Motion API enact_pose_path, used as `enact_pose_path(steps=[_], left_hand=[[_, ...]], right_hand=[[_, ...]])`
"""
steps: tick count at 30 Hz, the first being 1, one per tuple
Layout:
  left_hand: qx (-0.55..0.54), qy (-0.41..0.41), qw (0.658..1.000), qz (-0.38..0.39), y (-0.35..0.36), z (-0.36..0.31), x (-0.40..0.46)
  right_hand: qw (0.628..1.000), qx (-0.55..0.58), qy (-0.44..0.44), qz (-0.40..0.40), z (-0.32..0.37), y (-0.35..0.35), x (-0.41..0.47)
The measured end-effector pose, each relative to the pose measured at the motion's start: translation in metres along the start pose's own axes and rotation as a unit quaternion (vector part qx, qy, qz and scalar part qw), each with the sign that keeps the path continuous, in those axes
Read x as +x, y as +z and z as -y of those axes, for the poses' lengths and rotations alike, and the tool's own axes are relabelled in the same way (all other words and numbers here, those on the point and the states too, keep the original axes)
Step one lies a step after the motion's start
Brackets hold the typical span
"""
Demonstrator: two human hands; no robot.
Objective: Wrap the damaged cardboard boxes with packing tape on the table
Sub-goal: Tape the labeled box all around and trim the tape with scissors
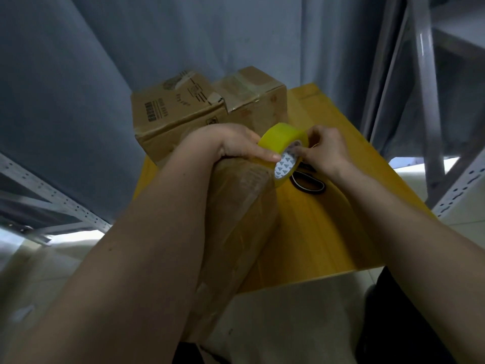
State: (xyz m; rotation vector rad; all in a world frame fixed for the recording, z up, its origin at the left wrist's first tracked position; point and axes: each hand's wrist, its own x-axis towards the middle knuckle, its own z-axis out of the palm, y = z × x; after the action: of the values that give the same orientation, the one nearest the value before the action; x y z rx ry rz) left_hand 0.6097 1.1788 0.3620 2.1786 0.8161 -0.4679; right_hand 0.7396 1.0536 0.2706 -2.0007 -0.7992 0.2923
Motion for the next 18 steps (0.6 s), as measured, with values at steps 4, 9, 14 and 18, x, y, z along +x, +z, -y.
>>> enact_pose_path(steps=[4, 9, 14, 18], left_hand=[[-0.083, 0.038, 0.996, -0.016, 0.0, 0.003, 0.001], [-0.174, 0.075, 0.982, -0.015, 0.001, 0.003, -0.004], [-0.186, 0.08, 0.978, -0.04, 0.004, 0.001, -0.007], [-0.234, 0.112, 0.965, -0.038, 0.003, 0.002, -0.007]], right_hand=[[0.995, -0.057, 0.049, 0.07, -0.012, -0.003, 0.0], [0.942, -0.306, 0.029, 0.135, -0.019, 0.008, -0.013], [0.909, -0.383, 0.026, 0.162, -0.015, -0.007, -0.014], [0.896, -0.349, 0.075, 0.265, -0.018, -0.039, -0.01]])
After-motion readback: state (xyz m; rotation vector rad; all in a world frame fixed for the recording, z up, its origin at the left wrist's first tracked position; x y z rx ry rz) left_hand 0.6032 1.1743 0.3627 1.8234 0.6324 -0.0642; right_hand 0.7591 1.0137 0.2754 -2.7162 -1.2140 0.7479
